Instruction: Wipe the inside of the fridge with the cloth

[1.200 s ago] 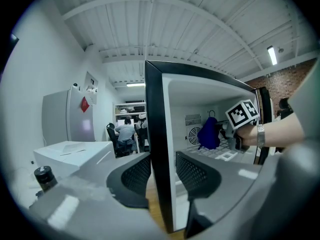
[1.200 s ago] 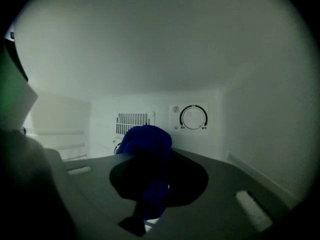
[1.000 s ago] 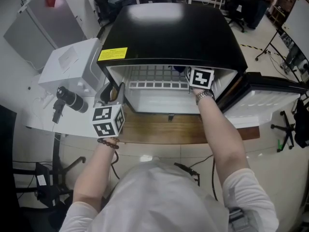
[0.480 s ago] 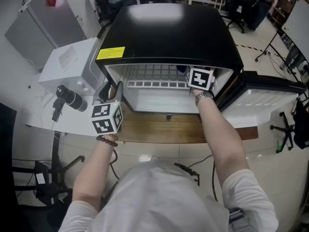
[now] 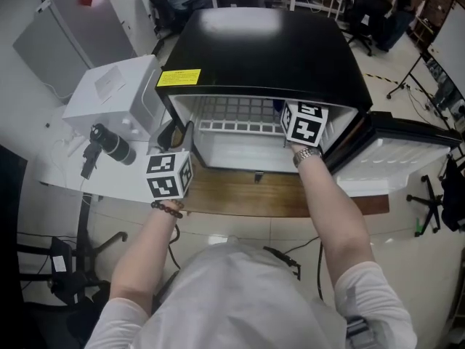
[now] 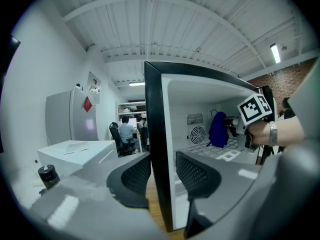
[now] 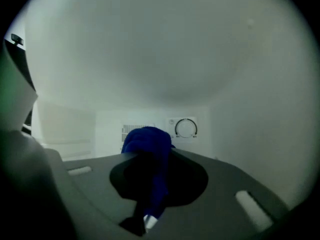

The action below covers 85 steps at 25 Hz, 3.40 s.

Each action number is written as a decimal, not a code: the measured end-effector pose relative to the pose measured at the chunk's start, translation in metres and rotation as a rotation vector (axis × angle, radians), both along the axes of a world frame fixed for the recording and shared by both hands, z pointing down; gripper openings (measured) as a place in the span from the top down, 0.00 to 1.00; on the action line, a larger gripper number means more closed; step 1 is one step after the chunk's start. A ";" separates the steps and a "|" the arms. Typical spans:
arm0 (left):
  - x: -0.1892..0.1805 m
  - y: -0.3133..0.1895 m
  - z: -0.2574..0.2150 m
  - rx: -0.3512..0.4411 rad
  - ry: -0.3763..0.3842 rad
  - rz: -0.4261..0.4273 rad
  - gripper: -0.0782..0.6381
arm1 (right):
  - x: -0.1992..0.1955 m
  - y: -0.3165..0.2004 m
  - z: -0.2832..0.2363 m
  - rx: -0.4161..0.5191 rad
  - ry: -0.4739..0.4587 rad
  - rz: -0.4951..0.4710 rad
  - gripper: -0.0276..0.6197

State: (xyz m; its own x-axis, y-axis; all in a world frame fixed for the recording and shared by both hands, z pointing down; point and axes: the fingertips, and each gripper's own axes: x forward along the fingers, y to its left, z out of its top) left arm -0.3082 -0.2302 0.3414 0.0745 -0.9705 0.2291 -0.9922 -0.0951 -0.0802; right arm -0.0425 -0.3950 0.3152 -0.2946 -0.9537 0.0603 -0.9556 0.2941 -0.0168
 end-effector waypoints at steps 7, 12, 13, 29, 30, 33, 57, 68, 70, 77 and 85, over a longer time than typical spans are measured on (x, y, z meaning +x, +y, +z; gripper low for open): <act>0.001 0.001 -0.001 0.006 -0.002 0.030 0.68 | -0.084 0.033 -0.011 0.025 -0.040 -0.188 0.89; 0.004 0.002 -0.002 0.007 -0.009 0.060 0.69 | -0.139 0.046 -0.010 0.011 -0.050 -0.278 0.89; 0.004 0.002 -0.002 0.006 -0.011 0.066 0.69 | -0.150 0.046 -0.009 0.005 -0.049 -0.292 0.89; 0.001 0.002 0.002 0.009 -0.046 0.136 0.69 | -0.226 0.020 0.055 -0.211 0.123 -0.333 0.89; 0.001 0.002 0.001 0.011 -0.047 0.137 0.69 | -0.226 0.020 0.056 -0.215 0.136 -0.329 0.89; 0.001 0.002 0.002 0.014 -0.048 0.143 0.69 | -0.222 0.018 0.057 -0.212 0.183 -0.309 0.89; 0.000 0.002 -0.002 0.026 -0.031 0.117 0.69 | -0.139 0.008 0.059 -0.237 0.202 -0.157 0.89; 0.000 0.001 -0.001 0.031 -0.019 0.099 0.69 | -0.102 0.007 0.061 -0.253 0.185 -0.107 0.89; 0.000 0.001 -0.001 0.031 -0.018 0.094 0.69 | -0.093 0.006 0.061 -0.253 0.187 -0.089 0.89; 0.001 0.001 0.000 0.038 -0.012 0.079 0.69 | -0.064 0.004 0.061 -0.253 0.179 -0.045 0.89; 0.000 0.001 0.000 0.040 -0.013 0.072 0.69 | -0.027 0.001 0.063 -0.266 0.178 0.023 0.89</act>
State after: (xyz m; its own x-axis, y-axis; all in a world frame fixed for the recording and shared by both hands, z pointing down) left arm -0.3081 -0.2289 0.3411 0.1419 -0.9711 0.1919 -0.9818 -0.1628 -0.0980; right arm -0.0698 -0.3937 0.3780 -0.2360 -0.9038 0.3570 -0.9567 0.2805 0.0777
